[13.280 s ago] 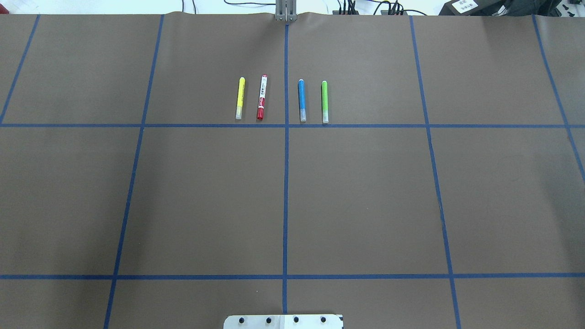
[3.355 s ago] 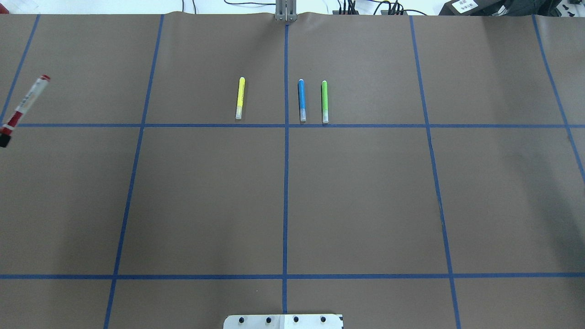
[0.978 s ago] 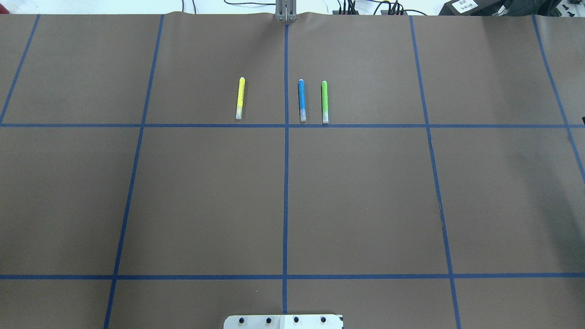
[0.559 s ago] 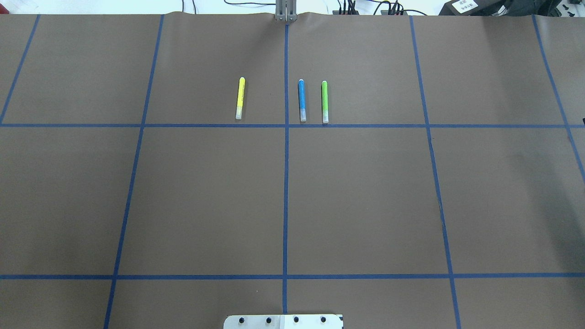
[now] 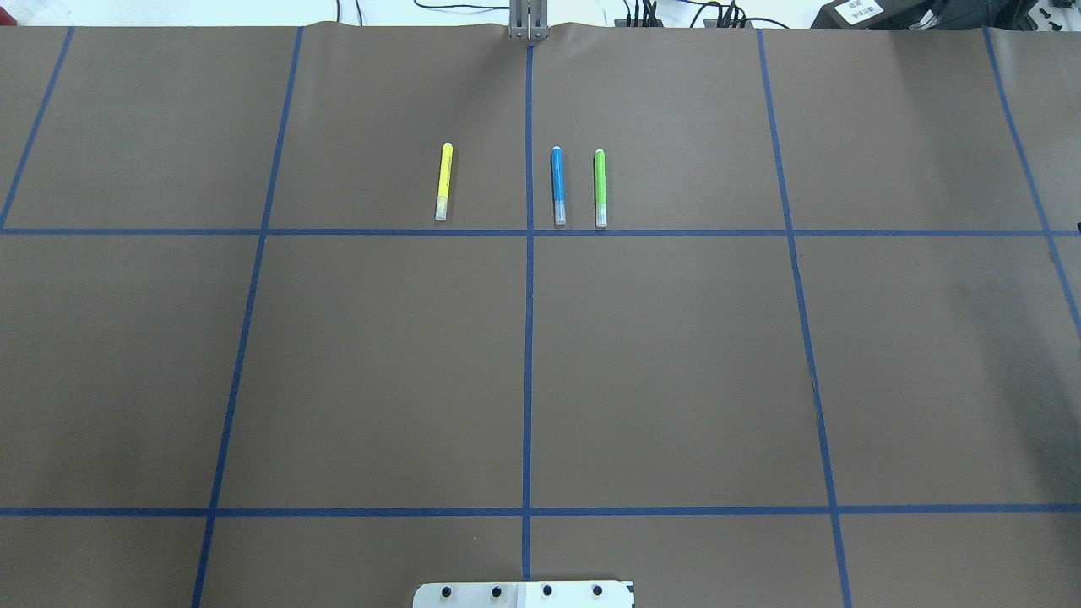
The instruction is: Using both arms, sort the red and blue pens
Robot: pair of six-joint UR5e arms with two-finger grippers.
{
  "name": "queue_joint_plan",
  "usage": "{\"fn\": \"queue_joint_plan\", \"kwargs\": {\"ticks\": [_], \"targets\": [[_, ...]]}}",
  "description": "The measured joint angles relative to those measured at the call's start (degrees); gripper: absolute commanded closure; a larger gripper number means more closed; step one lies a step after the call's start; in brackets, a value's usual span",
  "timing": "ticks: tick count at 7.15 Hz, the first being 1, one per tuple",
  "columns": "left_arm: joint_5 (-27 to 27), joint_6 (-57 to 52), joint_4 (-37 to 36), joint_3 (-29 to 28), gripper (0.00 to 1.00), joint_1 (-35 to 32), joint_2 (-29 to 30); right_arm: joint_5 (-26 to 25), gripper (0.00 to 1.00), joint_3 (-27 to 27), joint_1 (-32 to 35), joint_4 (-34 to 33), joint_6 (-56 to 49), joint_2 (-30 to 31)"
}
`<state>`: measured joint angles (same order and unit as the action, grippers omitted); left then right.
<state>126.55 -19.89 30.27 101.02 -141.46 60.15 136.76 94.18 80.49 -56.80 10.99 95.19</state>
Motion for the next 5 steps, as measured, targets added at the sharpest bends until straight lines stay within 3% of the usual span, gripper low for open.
{"fn": "queue_joint_plan", "kwargs": {"ticks": [5], "targets": [[-8.6, 4.8, 3.0, -0.3, 1.0, -6.9, 2.2, 0.0, 0.0, -2.2, 0.0, 2.9, 0.0, 0.2]]}}
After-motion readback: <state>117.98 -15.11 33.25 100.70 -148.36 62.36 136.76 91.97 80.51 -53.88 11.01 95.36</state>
